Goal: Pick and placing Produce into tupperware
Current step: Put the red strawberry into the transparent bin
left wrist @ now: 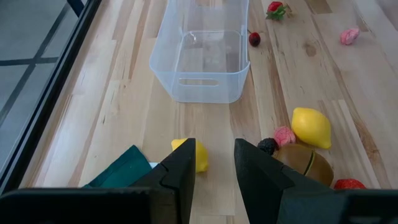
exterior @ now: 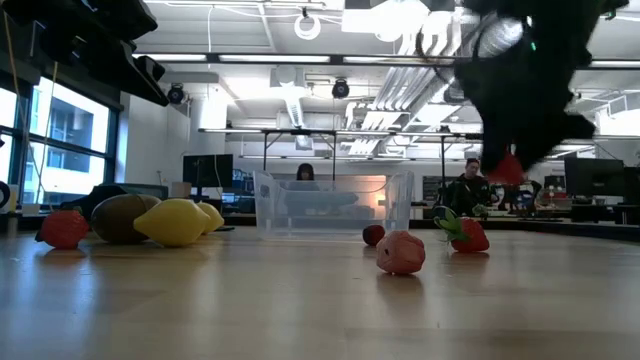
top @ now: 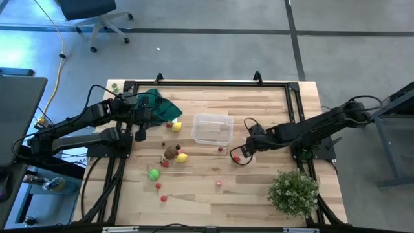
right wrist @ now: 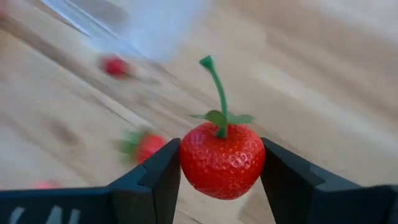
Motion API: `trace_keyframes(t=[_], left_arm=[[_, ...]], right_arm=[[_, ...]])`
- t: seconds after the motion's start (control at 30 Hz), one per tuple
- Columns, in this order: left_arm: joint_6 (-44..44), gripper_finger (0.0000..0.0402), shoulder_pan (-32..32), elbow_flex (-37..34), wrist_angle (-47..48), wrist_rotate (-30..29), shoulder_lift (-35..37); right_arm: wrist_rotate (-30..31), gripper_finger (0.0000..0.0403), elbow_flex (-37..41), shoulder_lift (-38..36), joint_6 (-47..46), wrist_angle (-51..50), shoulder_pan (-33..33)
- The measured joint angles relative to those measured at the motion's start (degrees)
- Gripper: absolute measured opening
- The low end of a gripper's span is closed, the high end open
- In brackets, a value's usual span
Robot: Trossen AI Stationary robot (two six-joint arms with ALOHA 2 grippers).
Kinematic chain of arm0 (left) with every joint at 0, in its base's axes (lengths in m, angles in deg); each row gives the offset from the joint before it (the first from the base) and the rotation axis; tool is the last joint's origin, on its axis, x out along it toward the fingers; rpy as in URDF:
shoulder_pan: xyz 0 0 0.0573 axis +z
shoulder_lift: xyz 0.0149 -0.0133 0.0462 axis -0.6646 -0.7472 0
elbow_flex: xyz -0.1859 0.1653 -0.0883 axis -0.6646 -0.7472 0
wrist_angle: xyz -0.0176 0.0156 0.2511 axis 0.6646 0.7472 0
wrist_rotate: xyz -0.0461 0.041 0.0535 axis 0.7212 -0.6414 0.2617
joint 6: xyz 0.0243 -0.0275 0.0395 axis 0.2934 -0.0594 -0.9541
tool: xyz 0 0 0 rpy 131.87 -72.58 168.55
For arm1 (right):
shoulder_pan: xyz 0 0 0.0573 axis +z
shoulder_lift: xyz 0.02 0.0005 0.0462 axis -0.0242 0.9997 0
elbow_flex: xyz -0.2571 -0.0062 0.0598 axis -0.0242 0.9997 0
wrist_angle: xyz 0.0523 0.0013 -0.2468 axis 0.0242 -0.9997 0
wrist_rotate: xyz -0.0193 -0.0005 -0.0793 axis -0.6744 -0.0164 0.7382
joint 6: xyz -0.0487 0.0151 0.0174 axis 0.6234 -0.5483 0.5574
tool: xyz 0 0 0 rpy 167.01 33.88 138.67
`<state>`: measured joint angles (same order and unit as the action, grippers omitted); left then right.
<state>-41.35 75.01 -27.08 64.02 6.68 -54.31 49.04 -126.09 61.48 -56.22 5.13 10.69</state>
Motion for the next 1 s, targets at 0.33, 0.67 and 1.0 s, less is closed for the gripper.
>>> trace_keyframes(t=[0.33, 0.67, 1.0], left_arm=[[0.02, 0.0099, 0.00, 0.00, 0.01, -0.01, 0.00], [0.01, 0.0099, -0.01, 0.00, 0.01, -0.01, 0.00], [0.00, 0.0099, 0.00, 0.00, 0.01, -2.97, 0.01]], right_arm=[[10.32, 0.0177, -22.64, -1.79, 26.40, 1.30, -0.21], [7.71, 0.0177, -44.93, 11.53, 40.99, -7.26, -8.56], [-6.66, 0.0177, -53.97, 33.56, 42.31, -12.83, -17.33]])
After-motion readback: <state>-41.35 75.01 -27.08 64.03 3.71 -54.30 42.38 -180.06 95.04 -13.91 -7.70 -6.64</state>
